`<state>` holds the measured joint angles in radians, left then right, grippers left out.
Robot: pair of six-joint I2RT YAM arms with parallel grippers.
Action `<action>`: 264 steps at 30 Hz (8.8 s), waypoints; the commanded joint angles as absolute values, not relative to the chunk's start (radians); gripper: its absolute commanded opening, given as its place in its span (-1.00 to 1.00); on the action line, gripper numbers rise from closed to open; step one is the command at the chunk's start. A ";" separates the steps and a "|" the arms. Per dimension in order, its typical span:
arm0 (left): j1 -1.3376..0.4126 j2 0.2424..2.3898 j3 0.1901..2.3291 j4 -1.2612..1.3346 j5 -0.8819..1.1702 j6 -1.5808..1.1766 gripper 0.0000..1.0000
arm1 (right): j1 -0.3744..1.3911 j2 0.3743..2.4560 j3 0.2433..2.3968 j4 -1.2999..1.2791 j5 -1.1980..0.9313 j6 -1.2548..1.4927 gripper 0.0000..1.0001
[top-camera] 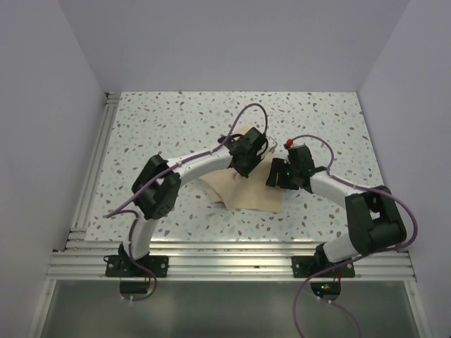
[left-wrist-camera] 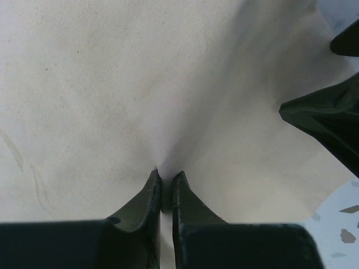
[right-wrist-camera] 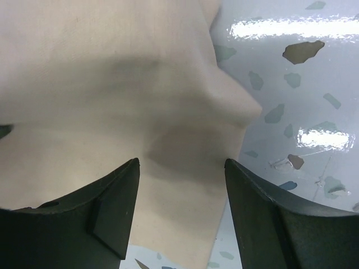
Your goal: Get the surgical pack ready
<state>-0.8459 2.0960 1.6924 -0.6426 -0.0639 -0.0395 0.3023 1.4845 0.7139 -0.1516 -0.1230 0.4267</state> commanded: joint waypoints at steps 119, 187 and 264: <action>-0.973 2.097 2.261 -1.048 -0.321 -0.212 -1.00 | 0.624 1.790 0.324 1.422 0.261 0.867 -1.00; -0.954 2.010 2.079 -0.939 -0.310 -0.198 -1.00 | 0.342 1.388 0.571 0.434 0.238 0.663 -1.00; -0.957 2.026 2.204 -0.980 -0.314 -0.196 -1.00 | 0.607 1.558 0.509 0.699 0.356 0.752 -1.00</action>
